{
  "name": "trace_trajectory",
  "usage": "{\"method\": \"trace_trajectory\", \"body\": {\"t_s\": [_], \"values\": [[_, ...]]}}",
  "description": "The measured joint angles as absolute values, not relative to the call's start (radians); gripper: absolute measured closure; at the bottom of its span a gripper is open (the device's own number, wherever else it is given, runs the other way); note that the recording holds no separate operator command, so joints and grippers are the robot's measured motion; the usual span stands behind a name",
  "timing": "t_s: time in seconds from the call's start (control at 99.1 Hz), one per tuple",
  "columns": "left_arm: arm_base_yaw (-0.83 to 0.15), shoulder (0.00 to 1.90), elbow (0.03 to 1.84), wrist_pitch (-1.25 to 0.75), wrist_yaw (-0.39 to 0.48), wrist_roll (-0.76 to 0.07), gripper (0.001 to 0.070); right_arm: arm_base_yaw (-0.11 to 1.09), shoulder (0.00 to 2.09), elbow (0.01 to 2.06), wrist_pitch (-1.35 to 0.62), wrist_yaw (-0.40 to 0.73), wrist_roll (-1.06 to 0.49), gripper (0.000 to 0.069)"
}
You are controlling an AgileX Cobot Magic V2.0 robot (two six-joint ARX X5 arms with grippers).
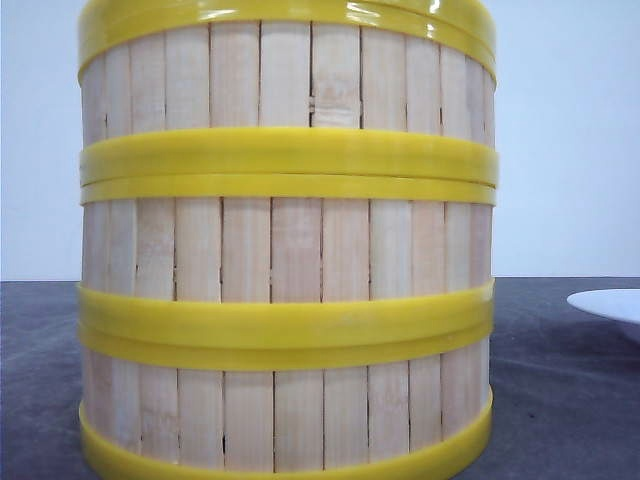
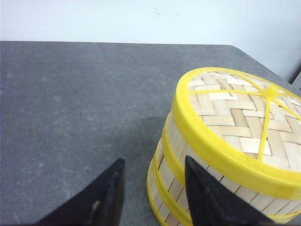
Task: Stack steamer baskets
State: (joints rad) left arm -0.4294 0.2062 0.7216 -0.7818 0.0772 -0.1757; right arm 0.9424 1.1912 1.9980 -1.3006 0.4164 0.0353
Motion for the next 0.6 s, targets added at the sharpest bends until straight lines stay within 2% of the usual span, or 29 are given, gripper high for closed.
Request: {"method": "trace_trajectory", "body": {"t_s": [0.182,0.595], "values": [[-0.429,0.206,0.722,-0.782,0.077,-0.176,0.0481,0.942,1.03,1.855,-1.313,0.446,0.07,0.0302],[-0.429,0.206,0.722,-0.782,0.077,-0.176,0.0481,0.942,0.623,1.276,-1.161,0.447,0.183,0.0302]]}}
